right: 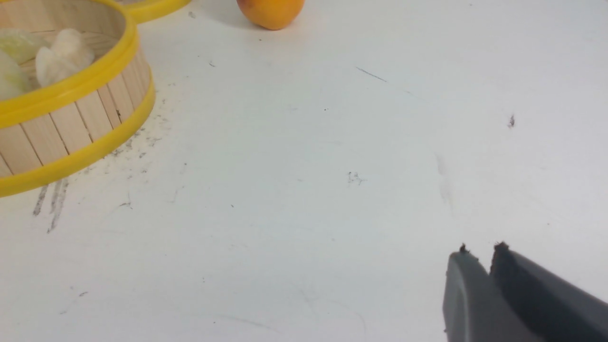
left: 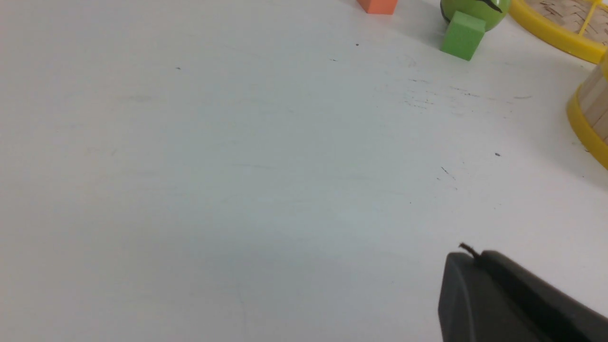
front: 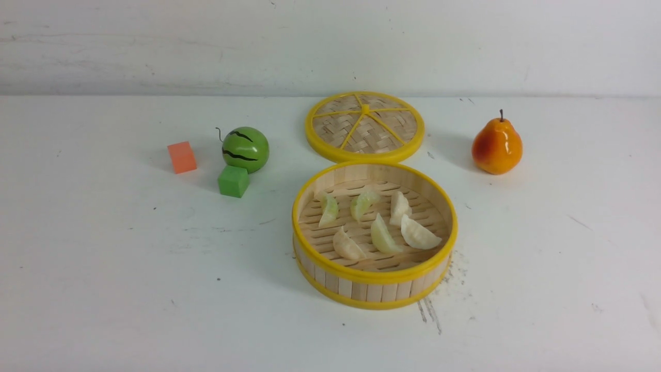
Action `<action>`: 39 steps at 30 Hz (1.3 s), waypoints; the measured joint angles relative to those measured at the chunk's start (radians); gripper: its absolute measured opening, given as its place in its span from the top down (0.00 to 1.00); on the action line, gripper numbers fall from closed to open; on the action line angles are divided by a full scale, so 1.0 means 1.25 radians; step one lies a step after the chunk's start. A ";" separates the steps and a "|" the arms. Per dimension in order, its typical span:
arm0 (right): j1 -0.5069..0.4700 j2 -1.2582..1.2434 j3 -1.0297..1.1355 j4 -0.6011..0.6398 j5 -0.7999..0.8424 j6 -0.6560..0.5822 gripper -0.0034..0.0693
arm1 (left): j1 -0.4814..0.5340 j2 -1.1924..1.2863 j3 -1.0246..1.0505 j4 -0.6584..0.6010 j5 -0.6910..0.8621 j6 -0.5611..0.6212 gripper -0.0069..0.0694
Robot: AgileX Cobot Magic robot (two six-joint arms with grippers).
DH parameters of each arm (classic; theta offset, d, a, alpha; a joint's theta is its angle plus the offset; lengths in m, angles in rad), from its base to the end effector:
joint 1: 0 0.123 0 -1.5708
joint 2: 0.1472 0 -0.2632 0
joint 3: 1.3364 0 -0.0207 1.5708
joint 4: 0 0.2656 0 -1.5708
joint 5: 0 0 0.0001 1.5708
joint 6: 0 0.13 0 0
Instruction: Put the dumplings into the steamer on the white table.
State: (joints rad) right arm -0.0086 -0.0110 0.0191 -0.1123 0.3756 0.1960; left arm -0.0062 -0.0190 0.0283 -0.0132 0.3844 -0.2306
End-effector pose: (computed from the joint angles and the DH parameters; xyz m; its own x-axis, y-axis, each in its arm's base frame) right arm 0.1266 -0.0064 0.1626 -0.2845 0.0937 -0.9541 0.0742 0.9944 0.0755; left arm 0.1260 -0.0014 0.1586 -0.2955 -0.2386 -0.9251 -0.0619 0.9710 -0.2307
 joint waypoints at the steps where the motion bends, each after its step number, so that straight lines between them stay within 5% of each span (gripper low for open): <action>1: 0.000 0.000 0.000 0.000 0.000 0.000 0.84 | 0.000 0.000 0.000 0.000 0.000 0.000 0.93; 39: 0.000 0.000 0.000 0.000 0.000 0.006 0.78 | 0.000 0.000 0.000 0.000 0.000 0.000 0.90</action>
State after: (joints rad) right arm -0.0086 -0.0110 0.0191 -0.1123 0.3759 0.2034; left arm -0.0062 -0.0190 0.0283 -0.0132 0.3844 -0.2306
